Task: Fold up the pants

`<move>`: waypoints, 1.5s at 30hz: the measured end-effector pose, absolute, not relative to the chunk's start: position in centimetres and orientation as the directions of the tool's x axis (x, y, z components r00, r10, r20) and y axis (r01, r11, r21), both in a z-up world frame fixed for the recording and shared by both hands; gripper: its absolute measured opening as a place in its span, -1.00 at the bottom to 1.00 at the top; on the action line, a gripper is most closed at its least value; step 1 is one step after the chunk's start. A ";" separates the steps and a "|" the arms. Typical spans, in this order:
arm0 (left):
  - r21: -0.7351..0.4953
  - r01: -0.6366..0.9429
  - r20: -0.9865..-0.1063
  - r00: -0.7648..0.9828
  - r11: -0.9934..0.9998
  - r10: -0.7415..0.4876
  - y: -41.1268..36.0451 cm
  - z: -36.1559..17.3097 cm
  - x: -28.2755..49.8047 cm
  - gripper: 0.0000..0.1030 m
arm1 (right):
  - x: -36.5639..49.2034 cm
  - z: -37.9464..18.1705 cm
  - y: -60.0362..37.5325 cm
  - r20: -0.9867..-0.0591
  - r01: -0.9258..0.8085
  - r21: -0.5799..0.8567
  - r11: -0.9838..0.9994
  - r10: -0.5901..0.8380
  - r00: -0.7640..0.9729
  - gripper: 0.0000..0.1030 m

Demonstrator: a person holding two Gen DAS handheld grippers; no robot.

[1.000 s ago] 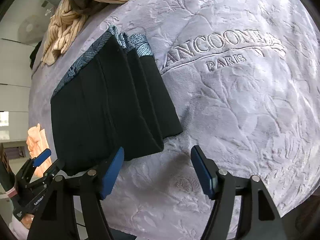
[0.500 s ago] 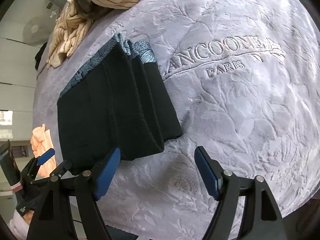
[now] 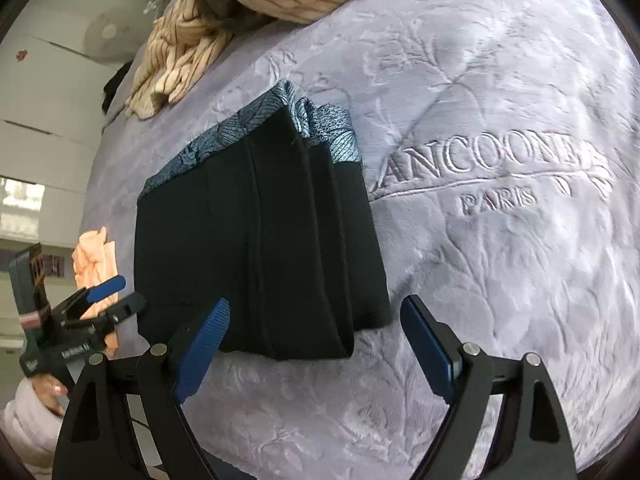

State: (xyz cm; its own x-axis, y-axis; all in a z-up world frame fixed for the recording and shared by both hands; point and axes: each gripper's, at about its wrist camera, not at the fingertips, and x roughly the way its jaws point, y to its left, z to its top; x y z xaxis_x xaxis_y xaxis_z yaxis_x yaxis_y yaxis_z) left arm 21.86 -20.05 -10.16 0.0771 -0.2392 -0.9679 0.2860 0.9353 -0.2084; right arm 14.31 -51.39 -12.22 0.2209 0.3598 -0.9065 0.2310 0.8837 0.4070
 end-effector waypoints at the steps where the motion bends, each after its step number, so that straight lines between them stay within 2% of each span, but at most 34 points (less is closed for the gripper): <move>1: -0.222 0.273 -0.966 0.072 0.936 -0.250 -19.8 -10.4 22.2 0.75 | 14.6 -12.5 -51.4 -0.909 0.230 0.403 0.886 0.358 0.213 0.74; 6: -0.324 0.217 -0.941 0.028 0.921 -0.337 -18.7 -12.2 24.0 0.75 | 16.8 -14.2 -52.0 -0.880 0.220 0.471 0.854 0.436 0.190 0.74; 10: -0.351 0.201 -0.932 0.022 0.914 -0.363 -19.0 -14.0 24.6 0.76 | 18.5 -16.1 -52.2 -0.864 0.209 0.503 0.839 0.480 0.153 0.74; 11: -0.365 0.199 -0.926 0.025 0.910 -0.377 -19.1 -14.2 24.7 0.80 | 19.0 -16.4 -52.1 -0.844 0.191 0.535 0.823 0.511 0.162 0.74; 12: -0.380 0.196 -0.920 0.026 0.904 -0.392 -19.3 -14.5 24.8 1.00 | 19.2 -16.6 -52.1 -0.834 0.182 0.551 0.814 0.527 0.167 0.86; 14: -0.385 0.199 -0.917 0.032 0.901 -0.398 -19.7 -15.1 24.9 1.00 | 19.7 -17.2 -52.0 -0.803 0.163 0.594 0.787 0.569 0.179 0.99; 19: -0.440 0.146 -0.895 0.004 0.886 -0.446 -19.9 -16.9 25.2 1.00 | 20.2 -20.8 -52.5 -0.767 0.220 0.640 0.736 0.626 0.139 0.99; 26: -0.489 0.084 -0.872 -0.020 0.868 -0.490 -19.3 -17.6 25.1 1.00 | 20.2 -20.6 -52.5 -0.761 0.263 0.644 0.718 0.635 0.131 0.97; 28: -0.509 0.070 -0.860 -0.005 0.858 -0.510 -19.2 -17.6 24.8 0.86 | 20.3 -20.6 -52.4 -0.766 0.295 0.635 0.714 0.631 0.122 0.88; 29: -0.513 0.068 -0.857 0.007 0.856 -0.515 -19.2 -17.4 24.6 0.78 | 20.2 -20.4 -52.6 -0.757 0.305 0.645 0.701 0.642 0.125 0.66; 31: -0.519 0.082 -0.852 0.032 0.851 -0.523 -19.3 -16.7 24.1 0.50 | 20.1 -20.0 -53.1 -0.752 0.303 0.651 0.696 0.646 0.130 0.56; 36: -0.531 0.116 -0.838 0.076 0.840 -0.540 -19.1 -14.3 23.1 0.18 | 19.3 -18.6 -52.8 -0.751 0.283 0.657 0.699 0.641 0.161 0.25; 38: -0.543 0.134 -0.827 0.085 0.829 -0.556 -18.8 -13.4 22.8 0.12 | 18.8 -17.2 -52.5 -0.739 0.272 0.672 0.689 0.648 0.184 0.21; 45: -0.554 0.184 -0.810 0.108 0.812 -0.577 -14.9 -9.1 20.9 0.12 | 15.8 -12.9 -49.3 -0.700 0.254 0.714 0.652 0.677 0.227 0.21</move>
